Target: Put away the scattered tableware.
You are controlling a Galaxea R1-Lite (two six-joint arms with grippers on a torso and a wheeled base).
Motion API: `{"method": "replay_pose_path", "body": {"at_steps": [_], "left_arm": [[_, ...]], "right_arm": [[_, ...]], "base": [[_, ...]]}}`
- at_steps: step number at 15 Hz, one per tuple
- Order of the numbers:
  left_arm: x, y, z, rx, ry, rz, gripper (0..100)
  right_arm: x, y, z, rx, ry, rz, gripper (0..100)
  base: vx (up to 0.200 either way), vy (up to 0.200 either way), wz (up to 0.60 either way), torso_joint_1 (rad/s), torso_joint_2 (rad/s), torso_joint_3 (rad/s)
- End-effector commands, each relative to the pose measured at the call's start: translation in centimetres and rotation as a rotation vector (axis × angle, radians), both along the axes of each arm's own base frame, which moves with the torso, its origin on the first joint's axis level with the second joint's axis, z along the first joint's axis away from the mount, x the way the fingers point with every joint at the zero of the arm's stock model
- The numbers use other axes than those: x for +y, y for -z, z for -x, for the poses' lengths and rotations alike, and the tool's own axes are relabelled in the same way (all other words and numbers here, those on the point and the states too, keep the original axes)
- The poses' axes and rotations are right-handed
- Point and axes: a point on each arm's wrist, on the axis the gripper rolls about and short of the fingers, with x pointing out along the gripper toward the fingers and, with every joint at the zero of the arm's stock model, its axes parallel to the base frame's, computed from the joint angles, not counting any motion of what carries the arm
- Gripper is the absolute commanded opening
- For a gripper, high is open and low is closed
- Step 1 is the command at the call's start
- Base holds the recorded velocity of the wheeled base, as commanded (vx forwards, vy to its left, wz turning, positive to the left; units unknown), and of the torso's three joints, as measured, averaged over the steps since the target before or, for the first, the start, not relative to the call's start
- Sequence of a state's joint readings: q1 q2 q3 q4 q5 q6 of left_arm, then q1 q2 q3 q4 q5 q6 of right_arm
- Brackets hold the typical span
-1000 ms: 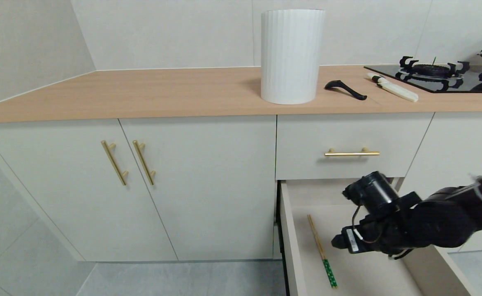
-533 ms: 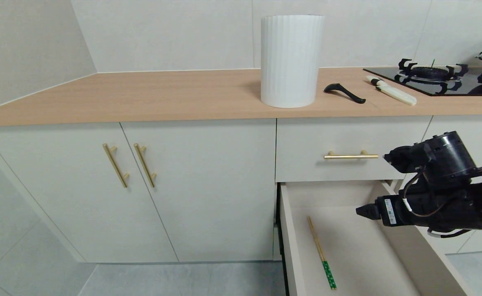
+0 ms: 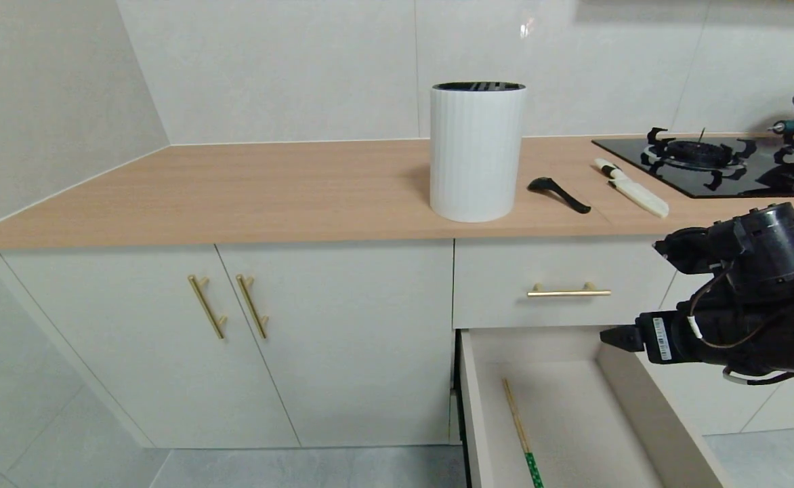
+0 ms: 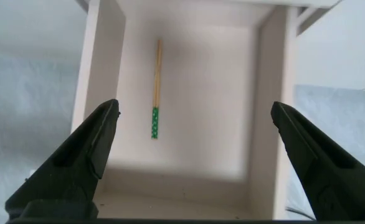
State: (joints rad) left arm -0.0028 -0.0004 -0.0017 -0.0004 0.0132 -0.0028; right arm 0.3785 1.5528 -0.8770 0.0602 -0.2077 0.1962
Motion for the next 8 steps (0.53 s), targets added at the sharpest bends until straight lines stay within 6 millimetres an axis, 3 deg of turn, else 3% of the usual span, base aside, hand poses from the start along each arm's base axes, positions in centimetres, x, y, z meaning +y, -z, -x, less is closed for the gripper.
{"method": "replay_pose_path", "body": {"at_steps": [1, 8], "left_arm": [[0.0, 0.01, 0.0, 0.001, 0.0, 0.0, 100], [0.0, 0.01, 0.0, 0.001, 0.0, 0.0, 100]], "right_arm": [[0.03, 0.07, -0.04, 0.003, -0.001, 0.001, 100], [0.05, 0.13, -0.1, 0.005, -0.001, 0.001, 100]], "base": [[0.0, 0.0, 0.0, 0.139, -0.46, -0.33], [0.0, 0.0, 0.0, 0.159, -0.47, -0.309]]}}
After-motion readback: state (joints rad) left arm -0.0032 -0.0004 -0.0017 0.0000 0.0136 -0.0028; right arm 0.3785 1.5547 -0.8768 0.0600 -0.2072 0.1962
